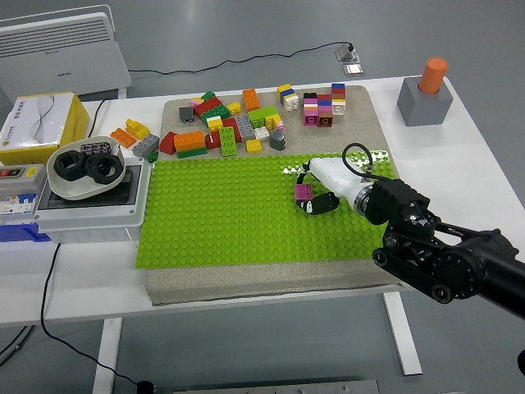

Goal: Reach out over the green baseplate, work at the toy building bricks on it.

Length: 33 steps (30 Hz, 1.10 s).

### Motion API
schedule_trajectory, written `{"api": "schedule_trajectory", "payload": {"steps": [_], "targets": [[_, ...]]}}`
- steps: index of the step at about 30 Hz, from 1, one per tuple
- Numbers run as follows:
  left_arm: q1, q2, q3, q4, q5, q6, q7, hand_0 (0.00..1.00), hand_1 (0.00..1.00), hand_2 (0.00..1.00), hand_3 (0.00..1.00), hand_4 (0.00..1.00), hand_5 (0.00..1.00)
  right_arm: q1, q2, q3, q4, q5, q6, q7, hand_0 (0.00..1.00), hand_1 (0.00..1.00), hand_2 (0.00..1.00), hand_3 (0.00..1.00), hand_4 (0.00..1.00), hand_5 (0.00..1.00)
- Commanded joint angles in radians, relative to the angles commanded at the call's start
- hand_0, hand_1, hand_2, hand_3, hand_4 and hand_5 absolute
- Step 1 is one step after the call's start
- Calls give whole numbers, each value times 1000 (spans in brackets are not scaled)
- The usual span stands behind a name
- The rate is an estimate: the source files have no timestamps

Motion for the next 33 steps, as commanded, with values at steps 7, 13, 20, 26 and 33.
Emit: {"api": "schedule_trajectory", "payload": {"steps": [7,13,20,26,33], "targets": [[-1,1,1,0,0,0,-1,767,717,676,770,831,762,15,18,-20,-31,7,1,11,734,803,824,497,674,271],[-1,2,3,0,0,0,-1,767,718,675,770,833,757,23,32,-27,-57,17,0,14,735,804,825,503,674,271],[-2,3,2,0,1,0,-2,767,718,675,770,833,757,26,36,-28,-64,22,0,13,739,808,831,596,675,266],[-2,3,2,0,2,1,-2,767,718,675,769,833,756,26,36,-28,-63,23,0,11,743,811,840,652,679,262],[-1,3,1,0,2,2,-2,767,718,674,770,832,755,26,36,-30,-62,21,3,7,745,816,848,665,686,260]]}}
